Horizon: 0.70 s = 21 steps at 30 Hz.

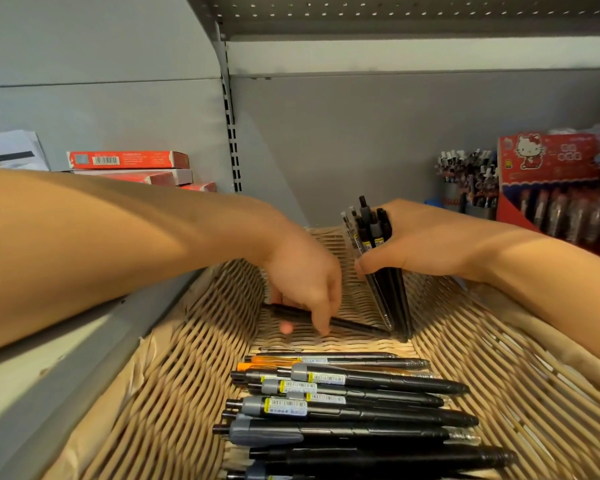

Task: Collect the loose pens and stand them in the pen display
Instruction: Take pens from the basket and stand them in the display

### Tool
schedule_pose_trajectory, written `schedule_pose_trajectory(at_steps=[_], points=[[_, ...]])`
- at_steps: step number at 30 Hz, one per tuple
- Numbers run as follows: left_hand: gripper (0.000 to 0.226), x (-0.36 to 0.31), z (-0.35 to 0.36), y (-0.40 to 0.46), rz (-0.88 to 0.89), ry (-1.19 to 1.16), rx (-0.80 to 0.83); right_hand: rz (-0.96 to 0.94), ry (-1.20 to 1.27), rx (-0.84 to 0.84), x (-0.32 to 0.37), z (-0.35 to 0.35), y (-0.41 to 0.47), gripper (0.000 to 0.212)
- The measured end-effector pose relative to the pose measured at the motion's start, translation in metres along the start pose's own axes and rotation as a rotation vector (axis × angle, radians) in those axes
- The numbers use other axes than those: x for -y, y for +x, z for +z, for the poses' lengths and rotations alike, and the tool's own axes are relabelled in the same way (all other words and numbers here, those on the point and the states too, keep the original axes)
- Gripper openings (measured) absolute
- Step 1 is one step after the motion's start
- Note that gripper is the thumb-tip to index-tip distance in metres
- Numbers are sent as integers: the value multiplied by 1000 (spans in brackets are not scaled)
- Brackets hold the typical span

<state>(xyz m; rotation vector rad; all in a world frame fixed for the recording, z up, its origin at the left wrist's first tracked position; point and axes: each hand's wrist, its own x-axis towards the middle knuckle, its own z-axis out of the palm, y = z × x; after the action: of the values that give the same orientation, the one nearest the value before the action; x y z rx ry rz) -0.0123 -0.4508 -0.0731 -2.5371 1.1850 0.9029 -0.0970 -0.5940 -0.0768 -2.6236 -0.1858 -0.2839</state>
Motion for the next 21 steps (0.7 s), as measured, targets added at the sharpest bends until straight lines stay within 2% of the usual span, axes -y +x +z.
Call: schedule_pose_trajectory(at_steps=[4,7,10,12,15,17,21], points=[[18,13,-9,-4,-29,12,-201,35,6,1,-1,-1,-1,26],[24,18,-14,-1,-21,76,-417,31,27,4,-2,-1,0,24],[17,18,-18,-1,67,-121,-591,24,53,0,-2,-1,0,14],[23,14,-19,-1,153,-274,-682,32,61,-15,-3,-1,1,11],[38,14,-17,-1,262,-567,-672,61,70,-53,-5,0,3,10],[46,13,-15,-3,287,-645,-644,74,81,-64,-7,1,6,11],[41,12,-15,-6,348,-731,-662,70,119,-53,-8,0,5,12]])
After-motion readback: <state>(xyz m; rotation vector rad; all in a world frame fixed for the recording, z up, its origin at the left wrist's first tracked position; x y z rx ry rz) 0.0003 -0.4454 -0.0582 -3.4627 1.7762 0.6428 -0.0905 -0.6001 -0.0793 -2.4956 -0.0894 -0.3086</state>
